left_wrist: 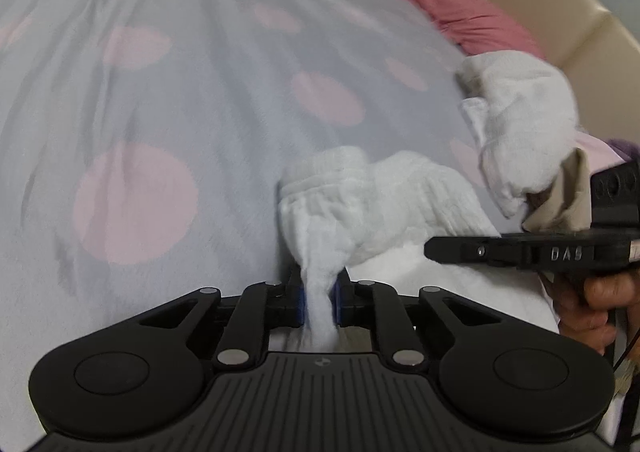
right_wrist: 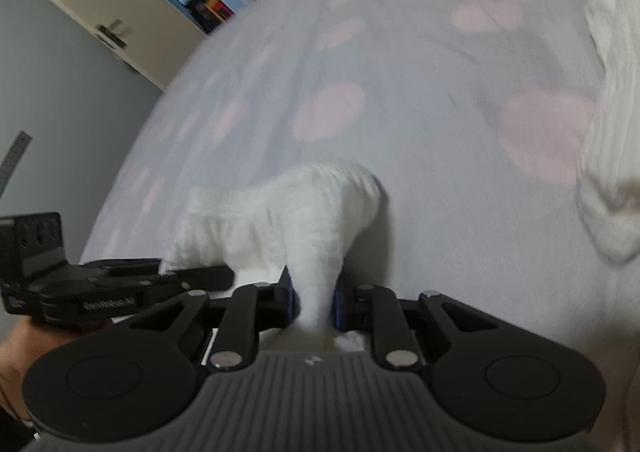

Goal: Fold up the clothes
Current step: 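Grasp the garment end with both grippers and lift it, then lay the garment end down and open both grippers, then move both open grippers to the edge of the white garment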

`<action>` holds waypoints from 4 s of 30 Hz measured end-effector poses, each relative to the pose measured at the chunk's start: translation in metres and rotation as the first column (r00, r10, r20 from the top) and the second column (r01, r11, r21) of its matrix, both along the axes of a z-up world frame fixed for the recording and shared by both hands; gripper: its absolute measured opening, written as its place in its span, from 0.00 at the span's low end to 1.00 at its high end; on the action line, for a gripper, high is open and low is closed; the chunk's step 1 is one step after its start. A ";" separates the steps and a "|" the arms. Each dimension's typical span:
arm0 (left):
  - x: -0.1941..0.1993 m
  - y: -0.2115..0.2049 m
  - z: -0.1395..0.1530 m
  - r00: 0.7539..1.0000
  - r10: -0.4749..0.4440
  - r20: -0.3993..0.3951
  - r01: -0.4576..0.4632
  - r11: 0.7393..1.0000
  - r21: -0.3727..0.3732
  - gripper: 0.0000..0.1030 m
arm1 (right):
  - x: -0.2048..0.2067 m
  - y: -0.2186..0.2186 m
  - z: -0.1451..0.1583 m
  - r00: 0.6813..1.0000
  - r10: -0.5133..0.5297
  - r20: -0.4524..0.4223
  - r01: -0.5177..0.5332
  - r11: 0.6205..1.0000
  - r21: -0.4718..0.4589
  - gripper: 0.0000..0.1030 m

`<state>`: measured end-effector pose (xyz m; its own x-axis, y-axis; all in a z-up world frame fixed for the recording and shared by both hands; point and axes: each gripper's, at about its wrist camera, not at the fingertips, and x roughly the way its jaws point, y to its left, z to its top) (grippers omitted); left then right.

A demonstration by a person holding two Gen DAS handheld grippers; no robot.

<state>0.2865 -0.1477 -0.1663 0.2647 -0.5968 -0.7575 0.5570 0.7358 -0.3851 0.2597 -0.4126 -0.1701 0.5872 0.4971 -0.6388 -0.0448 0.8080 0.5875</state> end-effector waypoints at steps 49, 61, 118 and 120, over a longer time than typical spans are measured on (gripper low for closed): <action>-0.292 0.115 0.103 0.816 -0.532 0.227 0.508 0.847 0.159 0.41 | -0.238 0.043 0.109 0.894 0.435 0.105 -0.420 0.896 -0.143 0.56; -0.246 0.074 0.079 0.955 -0.294 0.041 0.295 0.955 -0.005 0.41 | -0.187 0.087 0.062 0.961 0.262 -0.083 -0.261 0.965 0.018 0.41; -0.391 0.166 0.062 0.920 -0.080 -0.384 0.127 0.987 0.098 0.46 | -0.376 0.092 0.053 0.820 0.301 -0.487 -0.457 0.856 -0.240 0.64; -0.403 0.164 0.067 0.933 -0.012 -0.359 0.064 0.989 0.132 0.46 | -0.389 0.098 0.060 0.830 0.272 -0.487 -0.425 0.875 -0.234 0.64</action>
